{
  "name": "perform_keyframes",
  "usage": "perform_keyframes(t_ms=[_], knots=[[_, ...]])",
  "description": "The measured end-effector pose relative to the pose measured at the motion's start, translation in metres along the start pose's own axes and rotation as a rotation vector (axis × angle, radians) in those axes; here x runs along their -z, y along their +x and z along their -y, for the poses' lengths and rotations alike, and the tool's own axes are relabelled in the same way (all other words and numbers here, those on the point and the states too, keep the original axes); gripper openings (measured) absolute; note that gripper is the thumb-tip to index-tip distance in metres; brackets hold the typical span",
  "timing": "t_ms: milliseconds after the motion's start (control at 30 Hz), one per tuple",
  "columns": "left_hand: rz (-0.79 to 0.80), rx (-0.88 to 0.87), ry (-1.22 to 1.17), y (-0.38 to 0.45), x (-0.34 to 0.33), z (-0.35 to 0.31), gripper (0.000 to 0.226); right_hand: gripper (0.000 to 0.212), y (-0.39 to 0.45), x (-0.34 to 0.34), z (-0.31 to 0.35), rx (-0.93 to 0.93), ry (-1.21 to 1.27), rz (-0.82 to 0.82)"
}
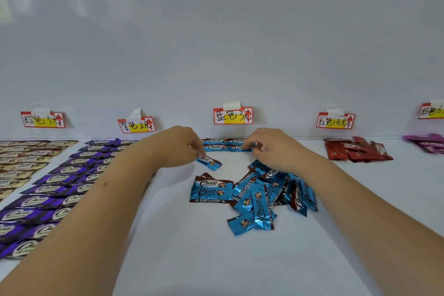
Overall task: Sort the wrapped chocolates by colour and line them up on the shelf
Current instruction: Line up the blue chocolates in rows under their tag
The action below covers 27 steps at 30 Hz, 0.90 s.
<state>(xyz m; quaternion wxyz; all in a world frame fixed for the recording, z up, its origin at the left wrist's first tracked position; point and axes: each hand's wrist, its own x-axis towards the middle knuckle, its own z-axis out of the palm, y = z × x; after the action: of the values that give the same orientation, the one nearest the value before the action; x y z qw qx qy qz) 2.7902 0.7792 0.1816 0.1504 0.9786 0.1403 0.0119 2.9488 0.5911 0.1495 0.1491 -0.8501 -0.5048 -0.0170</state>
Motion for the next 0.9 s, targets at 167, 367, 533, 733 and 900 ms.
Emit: perform_keyframes(t_ms=[167, 367, 533, 733, 900], knots=[[0.018, -0.059, -0.077, -0.004, 0.001, -0.002, 0.041, 0.037, 0.001, 0.001, 0.001, 0.015, 0.036, -0.052], [0.009, 0.124, -0.051, -0.008, 0.008, 0.006, 0.043, 0.035, 0.001, -0.001, 0.004, 0.033, -0.008, 0.049], [-0.007, 0.171, -0.032, -0.011, 0.01, 0.007, 0.043, 0.035, 0.001, 0.0, 0.005, 0.027, -0.014, 0.053], [0.0, 0.15, 0.032, -0.005, 0.005, 0.012, 0.036, 0.033, 0.0, 0.0, 0.006, 0.02, 0.0, 0.06], [-0.017, 0.133, 0.042, -0.003, 0.004, 0.015, 0.033, 0.034, 0.001, -0.001, 0.006, 0.01, 0.002, 0.067]])
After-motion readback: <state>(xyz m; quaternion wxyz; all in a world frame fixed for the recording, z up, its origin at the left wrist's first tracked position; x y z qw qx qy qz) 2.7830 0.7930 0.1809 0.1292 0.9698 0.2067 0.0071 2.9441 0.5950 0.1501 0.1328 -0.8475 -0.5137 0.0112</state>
